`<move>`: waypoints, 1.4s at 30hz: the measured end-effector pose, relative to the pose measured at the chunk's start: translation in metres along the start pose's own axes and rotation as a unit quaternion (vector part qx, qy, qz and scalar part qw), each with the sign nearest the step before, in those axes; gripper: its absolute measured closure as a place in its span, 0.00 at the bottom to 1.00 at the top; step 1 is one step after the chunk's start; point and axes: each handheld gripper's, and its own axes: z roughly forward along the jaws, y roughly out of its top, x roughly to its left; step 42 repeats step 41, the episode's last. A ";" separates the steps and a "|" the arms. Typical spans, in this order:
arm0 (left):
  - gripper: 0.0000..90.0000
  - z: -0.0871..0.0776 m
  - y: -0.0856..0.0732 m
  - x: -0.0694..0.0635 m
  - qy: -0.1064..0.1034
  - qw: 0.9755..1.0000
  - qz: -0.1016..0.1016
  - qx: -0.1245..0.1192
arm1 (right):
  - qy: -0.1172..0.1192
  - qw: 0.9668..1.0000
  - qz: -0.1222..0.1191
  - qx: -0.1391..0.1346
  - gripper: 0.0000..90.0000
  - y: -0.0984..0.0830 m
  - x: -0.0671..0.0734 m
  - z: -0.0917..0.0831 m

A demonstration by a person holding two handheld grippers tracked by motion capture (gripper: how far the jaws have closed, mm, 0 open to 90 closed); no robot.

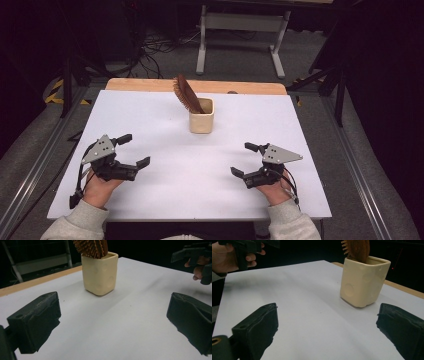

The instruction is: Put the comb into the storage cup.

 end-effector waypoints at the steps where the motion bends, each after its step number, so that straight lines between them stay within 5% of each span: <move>1: 0.00 0.000 -0.002 0.001 0.001 1.000 -0.001 0.005 | 0.000 1.000 0.003 0.001 0.04 -0.001 0.000 0.000; 8: 0.01 0.000 -0.017 0.008 -0.006 0.999 -0.029 0.012 | 0.000 1.000 0.002 0.004 0.04 -0.003 0.001 0.001; 20: 0.01 0.004 -0.038 0.006 0.004 0.999 -0.030 0.031 | 0.001 1.000 0.001 0.007 0.05 -0.007 0.001 0.002; 42: 0.00 0.000 -0.039 0.009 0.003 0.999 -0.049 0.016 | -0.012 1.000 0.012 0.008 0.04 -0.014 -0.001 0.002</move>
